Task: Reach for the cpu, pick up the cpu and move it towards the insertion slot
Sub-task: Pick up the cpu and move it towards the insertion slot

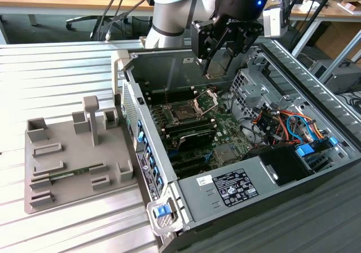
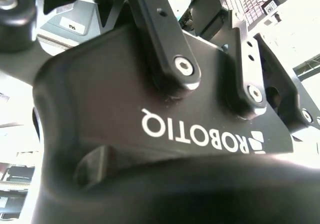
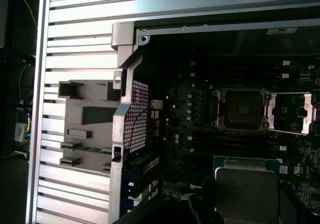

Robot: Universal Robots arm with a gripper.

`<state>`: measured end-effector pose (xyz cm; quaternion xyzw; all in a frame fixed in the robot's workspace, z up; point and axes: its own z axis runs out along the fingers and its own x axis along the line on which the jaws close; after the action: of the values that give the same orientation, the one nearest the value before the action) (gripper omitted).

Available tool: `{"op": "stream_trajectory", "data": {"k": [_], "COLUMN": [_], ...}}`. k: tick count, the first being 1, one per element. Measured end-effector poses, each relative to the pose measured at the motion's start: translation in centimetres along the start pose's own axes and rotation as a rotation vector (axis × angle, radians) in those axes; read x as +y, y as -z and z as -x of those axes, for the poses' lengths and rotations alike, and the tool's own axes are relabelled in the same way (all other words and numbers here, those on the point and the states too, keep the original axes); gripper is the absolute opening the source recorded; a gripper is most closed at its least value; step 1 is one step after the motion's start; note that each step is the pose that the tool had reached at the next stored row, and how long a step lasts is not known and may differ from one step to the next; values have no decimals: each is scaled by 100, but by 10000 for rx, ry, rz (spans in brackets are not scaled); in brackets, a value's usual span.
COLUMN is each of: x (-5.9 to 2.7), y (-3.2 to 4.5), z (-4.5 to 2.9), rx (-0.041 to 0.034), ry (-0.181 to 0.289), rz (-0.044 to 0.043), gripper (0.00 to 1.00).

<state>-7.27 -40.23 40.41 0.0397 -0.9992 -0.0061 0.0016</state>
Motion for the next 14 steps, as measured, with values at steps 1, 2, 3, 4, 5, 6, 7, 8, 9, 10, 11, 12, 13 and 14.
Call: {"op": "stream_trajectory", "data": {"k": [1, 2, 3, 4, 5, 6, 7, 8, 9, 10, 11, 12, 13, 14], "x": [0, -1, -2, -2, -3, -4, -4, -5, -5, -6, -7, -8, -8, -9], "y": [0, 0, 0, 0, 0, 0, 0, 0, 1, 0, 1, 0, 0, 0], "z": [6, 12, 24, 31, 37, 45, 51, 59, 64, 75, 86, 95, 104, 109], "rx": [0, 0, 0, 1, 0, 0, 0, 0, 0, 0, 1, 0, 0, 0], "ry": [0, 0, 0, 0, 0, 0, 0, 1, 0, 0, 0, 1, 0, 0], "rz": [0, 0, 0, 0, 0, 0, 0, 0, -1, 0, 0, 0, 0, 0], "gripper": [55, 55, 55, 55, 55, 55, 55, 55, 55, 55, 55, 55, 55, 55]}}
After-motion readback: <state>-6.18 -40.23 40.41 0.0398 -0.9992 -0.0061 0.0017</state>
